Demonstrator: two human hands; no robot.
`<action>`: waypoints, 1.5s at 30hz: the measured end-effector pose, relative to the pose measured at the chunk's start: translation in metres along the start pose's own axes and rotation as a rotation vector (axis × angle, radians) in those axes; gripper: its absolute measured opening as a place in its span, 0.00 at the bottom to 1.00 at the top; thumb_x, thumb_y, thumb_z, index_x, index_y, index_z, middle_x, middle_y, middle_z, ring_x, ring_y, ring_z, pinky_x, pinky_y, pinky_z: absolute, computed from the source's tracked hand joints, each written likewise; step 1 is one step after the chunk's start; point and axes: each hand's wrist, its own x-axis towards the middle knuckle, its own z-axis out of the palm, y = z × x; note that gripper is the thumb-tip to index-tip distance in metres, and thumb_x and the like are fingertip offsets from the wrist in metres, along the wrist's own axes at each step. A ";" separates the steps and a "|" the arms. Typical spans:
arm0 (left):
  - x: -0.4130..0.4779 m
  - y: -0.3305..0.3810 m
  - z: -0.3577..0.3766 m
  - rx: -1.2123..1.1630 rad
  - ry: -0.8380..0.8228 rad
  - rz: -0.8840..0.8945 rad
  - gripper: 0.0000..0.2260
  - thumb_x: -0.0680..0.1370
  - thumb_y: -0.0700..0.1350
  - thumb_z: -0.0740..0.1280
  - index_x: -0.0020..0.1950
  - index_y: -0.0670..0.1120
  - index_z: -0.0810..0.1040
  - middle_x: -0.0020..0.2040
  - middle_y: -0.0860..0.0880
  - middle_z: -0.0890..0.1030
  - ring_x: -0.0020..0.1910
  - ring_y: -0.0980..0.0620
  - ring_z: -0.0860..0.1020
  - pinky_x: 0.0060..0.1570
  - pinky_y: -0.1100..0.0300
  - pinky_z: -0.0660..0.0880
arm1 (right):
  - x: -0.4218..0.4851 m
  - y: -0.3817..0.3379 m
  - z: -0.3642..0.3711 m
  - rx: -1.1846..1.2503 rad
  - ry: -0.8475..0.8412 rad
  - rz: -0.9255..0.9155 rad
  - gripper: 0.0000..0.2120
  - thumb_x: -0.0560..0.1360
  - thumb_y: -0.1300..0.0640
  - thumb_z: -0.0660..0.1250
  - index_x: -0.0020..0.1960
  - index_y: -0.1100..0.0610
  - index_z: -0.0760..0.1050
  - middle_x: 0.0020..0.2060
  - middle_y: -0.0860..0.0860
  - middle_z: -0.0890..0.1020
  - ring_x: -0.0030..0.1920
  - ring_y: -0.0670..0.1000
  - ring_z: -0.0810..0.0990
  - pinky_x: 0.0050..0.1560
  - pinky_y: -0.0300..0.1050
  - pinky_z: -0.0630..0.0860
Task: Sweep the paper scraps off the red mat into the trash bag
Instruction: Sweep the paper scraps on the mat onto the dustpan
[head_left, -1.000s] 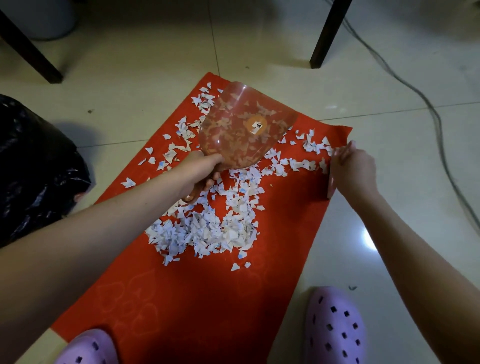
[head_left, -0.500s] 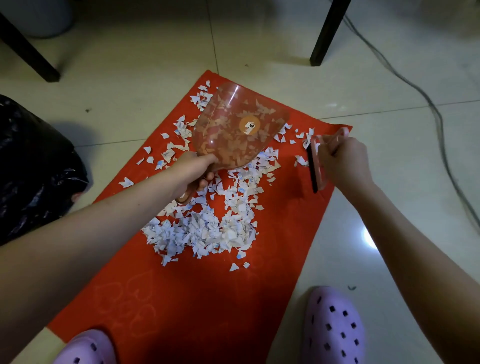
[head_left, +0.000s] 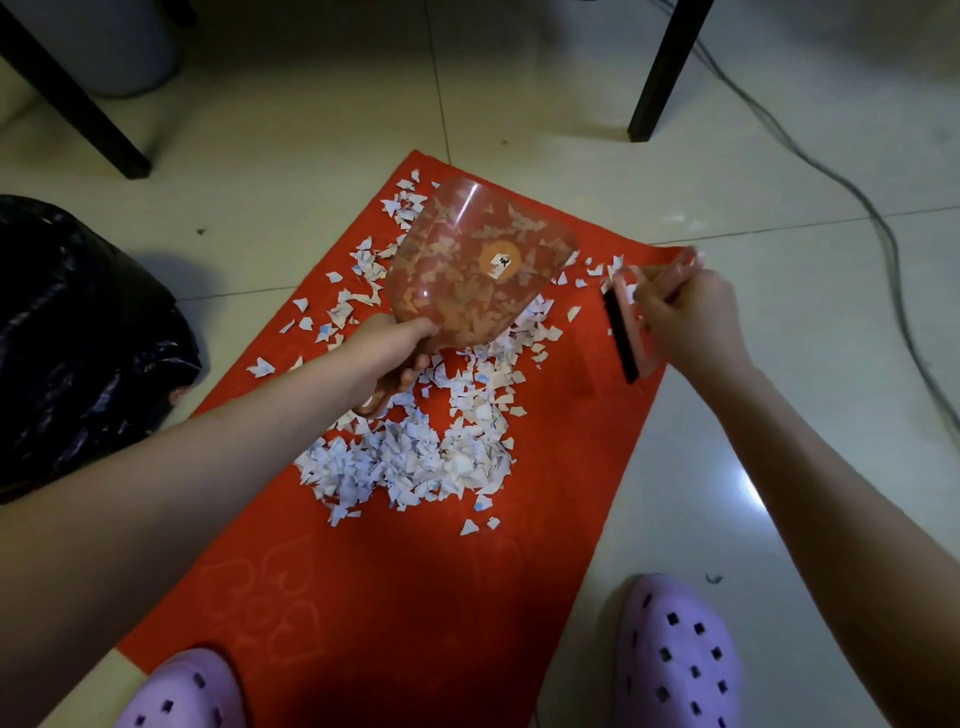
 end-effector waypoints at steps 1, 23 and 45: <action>0.000 0.001 0.001 -0.009 0.004 -0.002 0.06 0.79 0.45 0.63 0.45 0.43 0.72 0.28 0.47 0.70 0.23 0.52 0.64 0.23 0.64 0.63 | 0.001 0.003 -0.003 -0.057 -0.004 0.015 0.20 0.80 0.51 0.58 0.48 0.67 0.80 0.31 0.61 0.80 0.39 0.60 0.80 0.42 0.47 0.73; 0.013 0.010 0.021 -0.010 0.008 -0.007 0.08 0.79 0.45 0.62 0.42 0.42 0.72 0.28 0.47 0.71 0.22 0.53 0.65 0.24 0.63 0.64 | 0.010 0.032 -0.002 -0.195 0.039 0.207 0.22 0.81 0.50 0.54 0.39 0.65 0.75 0.29 0.58 0.75 0.39 0.62 0.79 0.37 0.44 0.65; 0.024 0.004 0.022 -0.033 -0.005 -0.021 0.08 0.79 0.46 0.63 0.44 0.42 0.73 0.29 0.47 0.71 0.20 0.54 0.65 0.20 0.67 0.64 | 0.016 0.018 0.010 0.049 -0.113 0.075 0.16 0.79 0.50 0.61 0.49 0.62 0.81 0.38 0.60 0.82 0.38 0.57 0.80 0.33 0.39 0.69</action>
